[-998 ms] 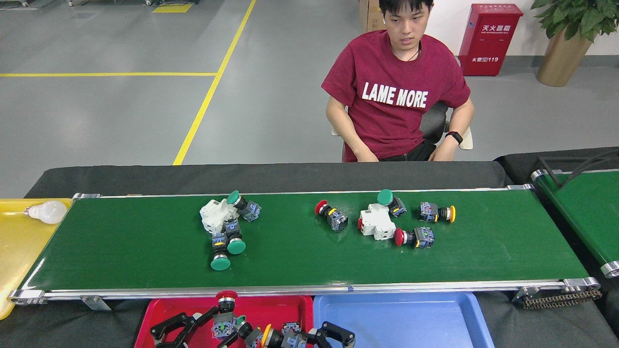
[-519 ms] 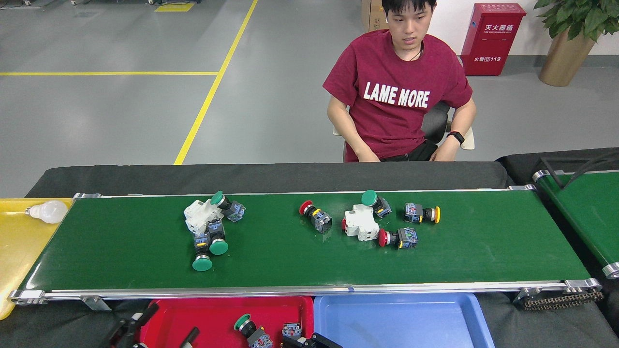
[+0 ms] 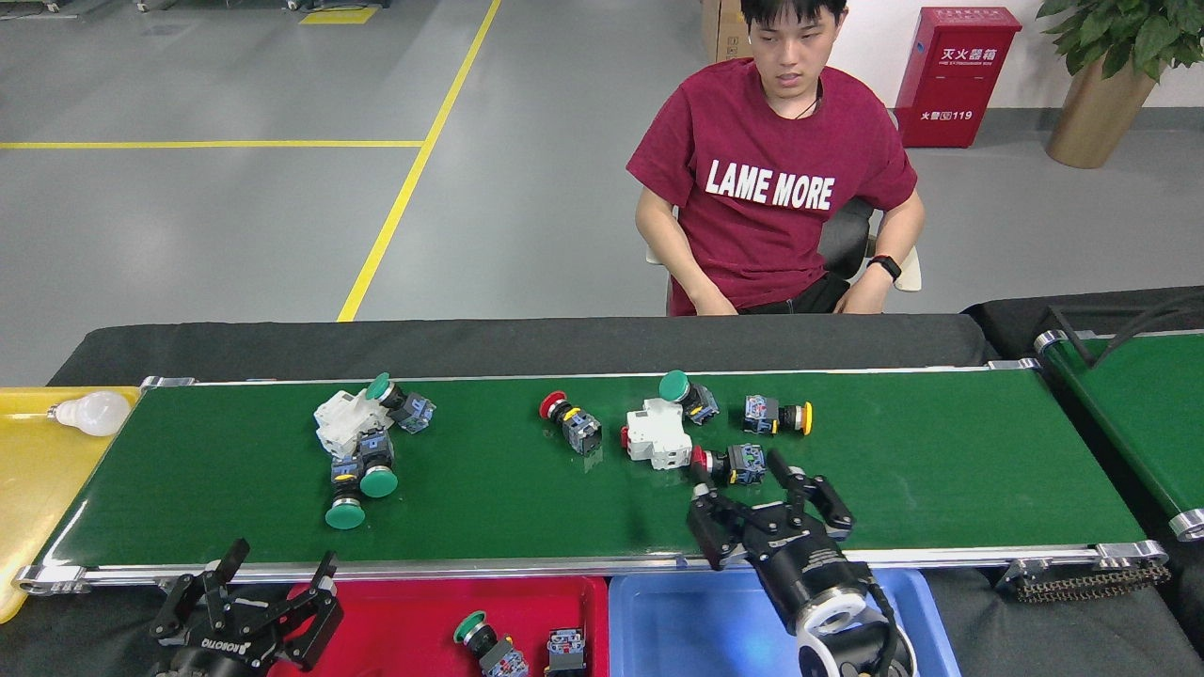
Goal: Pick switch part from conveyor to tray
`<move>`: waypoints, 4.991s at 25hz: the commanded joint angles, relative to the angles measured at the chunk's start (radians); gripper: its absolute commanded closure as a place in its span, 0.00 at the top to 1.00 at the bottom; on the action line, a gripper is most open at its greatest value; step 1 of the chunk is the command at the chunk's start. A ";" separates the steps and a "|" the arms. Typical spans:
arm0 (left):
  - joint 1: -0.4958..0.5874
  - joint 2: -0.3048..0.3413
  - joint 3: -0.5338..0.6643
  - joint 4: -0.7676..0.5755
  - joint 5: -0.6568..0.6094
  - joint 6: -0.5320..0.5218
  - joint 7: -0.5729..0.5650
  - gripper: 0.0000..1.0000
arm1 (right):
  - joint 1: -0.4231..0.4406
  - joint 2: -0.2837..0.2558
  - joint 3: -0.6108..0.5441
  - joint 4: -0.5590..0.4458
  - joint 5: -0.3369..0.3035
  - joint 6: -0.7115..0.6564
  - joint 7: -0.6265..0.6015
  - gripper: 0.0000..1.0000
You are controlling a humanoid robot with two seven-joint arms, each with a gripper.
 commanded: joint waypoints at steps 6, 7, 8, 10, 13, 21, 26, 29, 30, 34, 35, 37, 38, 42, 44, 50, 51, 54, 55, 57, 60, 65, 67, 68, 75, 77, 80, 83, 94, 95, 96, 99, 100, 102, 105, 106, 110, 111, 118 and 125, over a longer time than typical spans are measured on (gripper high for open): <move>-0.133 0.012 0.002 0.157 -0.047 0.006 -0.022 0.99 | 0.172 -0.073 -0.006 -0.071 0.007 0.121 -0.203 0.96; -0.150 0.012 0.002 0.182 -0.047 0.016 -0.022 0.99 | 0.186 -0.075 -0.006 -0.082 0.007 0.121 -0.205 0.96; -0.164 0.015 0.001 0.206 -0.047 0.026 -0.022 0.99 | 0.194 -0.075 -0.006 -0.093 0.005 0.121 -0.205 0.96; -0.199 0.027 0.001 0.254 -0.049 0.048 -0.022 0.99 | 0.206 -0.086 -0.012 -0.107 0.001 0.119 -0.203 0.96; -0.245 0.067 0.001 0.337 -0.049 0.086 -0.022 0.99 | 0.214 -0.101 -0.023 -0.110 -0.002 0.098 -0.203 0.96; -0.372 0.110 -0.001 0.465 -0.049 0.122 -0.022 0.99 | 0.254 -0.092 -0.023 -0.134 -0.010 0.049 -0.201 0.96; -0.403 0.116 0.001 0.541 -0.049 0.123 -0.017 0.97 | 0.252 -0.090 -0.021 -0.134 -0.010 0.049 -0.200 0.96; -0.409 0.118 -0.001 0.580 -0.034 0.103 -0.013 0.37 | 0.228 -0.087 -0.021 -0.127 -0.010 0.052 -0.186 0.96; -0.404 0.119 -0.001 0.582 -0.024 0.089 -0.008 0.15 | 0.215 -0.080 -0.020 -0.121 -0.010 0.053 -0.175 0.96; -0.369 0.119 -0.001 0.560 -0.004 0.060 0.092 0.02 | 0.159 -0.052 -0.015 -0.094 -0.010 0.056 -0.128 0.96; -0.345 0.122 -0.001 0.538 -0.004 0.046 0.105 0.01 | 0.152 -0.049 -0.014 -0.094 -0.010 0.055 -0.125 0.96; -0.288 0.129 0.002 0.473 0.005 -0.015 0.110 0.00 | 0.152 -0.049 -0.014 -0.094 -0.008 0.055 -0.125 0.96; -0.250 0.127 0.002 0.421 0.023 -0.064 0.110 0.00 | 0.157 -0.047 -0.014 -0.096 -0.008 0.055 -0.125 0.96; -0.038 0.133 0.002 0.140 0.123 -0.287 0.110 0.00 | 0.162 -0.046 -0.018 -0.094 -0.008 0.059 -0.132 0.97; 0.105 0.135 0.001 -0.016 0.154 -0.320 0.107 0.03 | 0.162 -0.044 -0.020 -0.094 -0.008 0.059 -0.134 0.97; 0.338 0.041 0.001 -0.237 0.184 -0.320 0.101 1.00 | 0.209 -0.070 -0.038 -0.134 -0.008 0.050 -0.136 0.97; 0.336 0.020 0.002 -0.237 0.184 -0.320 0.102 1.00 | 0.214 -0.086 -0.040 -0.134 -0.010 0.049 -0.136 0.97; 0.338 0.006 0.013 -0.236 0.181 -0.320 0.102 1.00 | 0.226 -0.129 -0.049 -0.134 -0.013 0.024 -0.136 0.97; 0.335 -0.002 0.021 -0.236 0.183 -0.320 0.101 1.00 | 0.228 -0.130 -0.063 -0.134 -0.015 0.021 -0.137 0.97; 0.330 -0.025 0.053 -0.239 0.183 -0.320 0.101 1.00 | 0.234 -0.130 -0.095 -0.134 -0.036 -0.010 -0.136 0.97; 0.326 -0.036 0.076 -0.234 0.180 -0.070 0.102 1.00 | 0.241 -0.129 -0.144 -0.134 -0.076 -0.080 -0.137 0.97; 0.323 -0.025 0.099 -0.207 0.178 0.005 0.102 1.00 | 0.252 -0.126 -0.164 -0.136 -0.077 -0.088 -0.139 0.97; 0.306 -0.022 0.090 -0.202 0.178 0.006 0.099 1.00 | 0.257 -0.126 -0.166 -0.136 -0.077 -0.089 -0.145 0.97; 0.281 -0.020 0.088 -0.202 0.175 0.008 0.098 1.00 | 0.257 -0.126 -0.166 -0.136 -0.077 -0.089 -0.145 0.97; -0.161 -0.009 0.044 0.136 -0.110 0.022 0.067 1.00 | 0.257 -0.126 -0.166 -0.136 -0.076 -0.089 -0.145 0.97; -0.245 0.000 0.042 0.246 -0.115 0.022 0.067 1.00 | 0.257 -0.124 -0.166 -0.136 -0.077 -0.089 -0.145 0.97; -0.320 0.035 0.038 0.360 -0.115 0.023 0.067 1.00 | 0.257 -0.122 -0.164 -0.134 -0.076 -0.089 -0.145 0.97; -0.345 0.058 0.036 0.422 -0.115 0.039 0.067 1.00 | 0.257 -0.122 -0.164 -0.134 -0.076 -0.089 -0.145 0.97; -0.567 0.127 -0.044 0.791 -0.115 0.220 0.102 1.00 | 0.254 -0.122 -0.161 -0.134 -0.076 -0.089 -0.143 0.97; -0.596 0.135 -0.048 0.836 -0.115 0.241 0.116 1.00 | 0.254 -0.124 -0.161 -0.134 -0.076 -0.089 -0.143 0.97; -0.628 0.139 -0.051 0.883 -0.115 0.263 0.127 0.99 | 0.252 -0.124 -0.161 -0.134 -0.076 -0.089 -0.143 0.97; -0.691 0.142 -0.062 0.970 -0.115 0.299 0.139 0.90 | 0.251 -0.124 -0.159 -0.134 -0.076 -0.089 -0.142 0.97; -0.701 0.144 -0.063 0.993 -0.110 0.295 0.139 0.61 | 0.251 -0.126 -0.159 -0.134 -0.076 -0.089 -0.142 0.97; -0.701 0.145 -0.063 1.005 -0.106 0.267 0.142 0.15 | 0.251 -0.126 -0.158 -0.134 -0.076 -0.089 -0.139 0.97; -0.687 0.149 -0.065 1.007 -0.110 0.217 0.222 0.00 | 0.251 -0.126 -0.156 -0.134 -0.074 -0.089 -0.139 0.97; -0.673 0.147 -0.065 0.999 -0.112 0.210 0.248 0.00 | 0.252 -0.126 -0.156 -0.134 -0.074 -0.089 -0.139 0.97; -0.561 0.149 -0.099 0.830 -0.084 0.097 0.263 0.00 | 0.254 -0.124 -0.156 -0.134 -0.074 -0.089 -0.139 0.97; -0.492 0.152 -0.099 0.734 -0.063 0.020 0.263 0.00 | 0.254 -0.124 -0.156 -0.134 -0.074 -0.089 -0.139 0.97; -0.045 0.187 -0.102 0.136 0.055 -0.320 0.257 0.03 | 0.255 -0.124 -0.156 -0.134 -0.074 -0.089 -0.139 0.97; 0.235 0.159 -0.105 -0.150 0.082 -0.320 0.254 0.80 | 0.257 -0.124 -0.156 -0.134 -0.074 -0.089 -0.139 0.97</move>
